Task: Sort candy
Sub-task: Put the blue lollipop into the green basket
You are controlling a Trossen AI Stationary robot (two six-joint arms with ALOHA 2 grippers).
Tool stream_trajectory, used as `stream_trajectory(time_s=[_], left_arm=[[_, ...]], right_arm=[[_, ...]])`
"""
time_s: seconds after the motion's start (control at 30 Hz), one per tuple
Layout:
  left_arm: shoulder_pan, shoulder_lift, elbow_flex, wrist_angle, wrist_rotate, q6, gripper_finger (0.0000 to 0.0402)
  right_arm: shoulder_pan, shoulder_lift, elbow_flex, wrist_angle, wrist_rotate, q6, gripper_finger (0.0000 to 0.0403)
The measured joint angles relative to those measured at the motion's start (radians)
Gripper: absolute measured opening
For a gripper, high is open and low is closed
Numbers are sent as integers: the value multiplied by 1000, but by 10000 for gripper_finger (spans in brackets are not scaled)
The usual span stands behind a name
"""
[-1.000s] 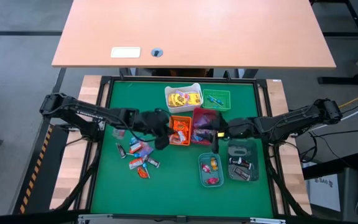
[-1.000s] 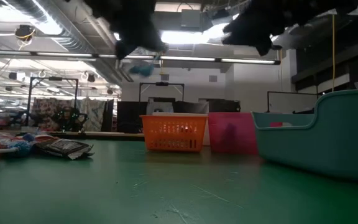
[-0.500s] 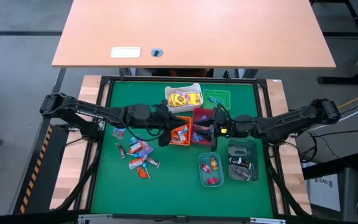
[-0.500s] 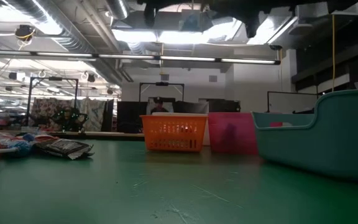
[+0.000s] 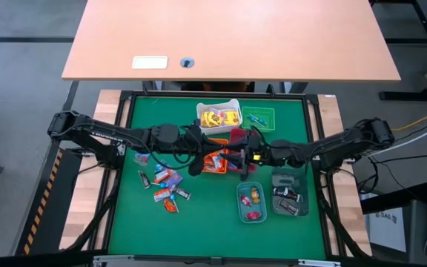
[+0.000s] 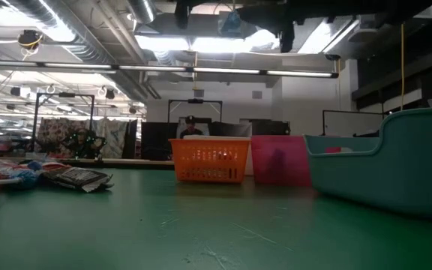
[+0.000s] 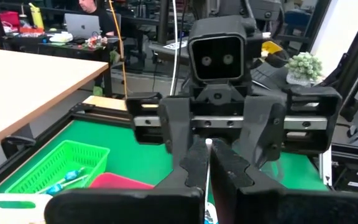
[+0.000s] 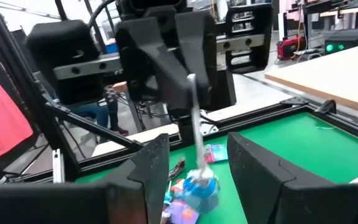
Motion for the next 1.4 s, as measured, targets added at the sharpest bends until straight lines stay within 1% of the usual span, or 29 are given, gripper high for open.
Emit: stream_trajectory(time_s=[0.23, 0.33, 0.47, 0.6, 0.67, 0.8, 0.93, 1.1, 1.27, 1.4], left_arm=[[0, 0, 0, 2, 1, -1, 0], [0, 0, 0, 2, 1, -1, 0], [0, 0, 0, 2, 1, 0, 0], [0, 0, 0, 1, 0, 0, 0], [0, 0, 0, -1, 1, 0, 0], [0, 0, 0, -3, 1, -1, 0], [0, 0, 0, -4, 1, -2, 0], [0, 0, 0, -4, 1, -1, 6], [0, 0, 0, -9, 1, 0, 48], [0, 0, 0, -9, 0, 0, 85]], right_arm=[[-14, 43, 44, 0, -9, -28, 161], [-14, 46, 49, 1, -10, -29, 146], [-14, 46, 49, -9, -11, -29, 96], [-14, 46, 49, -20, -15, -29, 27], [-14, 46, 49, -20, -15, -30, 8], [-14, 46, 49, -21, -15, -30, 20], [-14, 46, 49, -21, -15, -31, 6], [-14, 46, 49, -21, -15, -50, 6], [-21, 46, 49, -20, -12, -55, 5], [-54, 46, 49, -33, -63, -53, 3]])
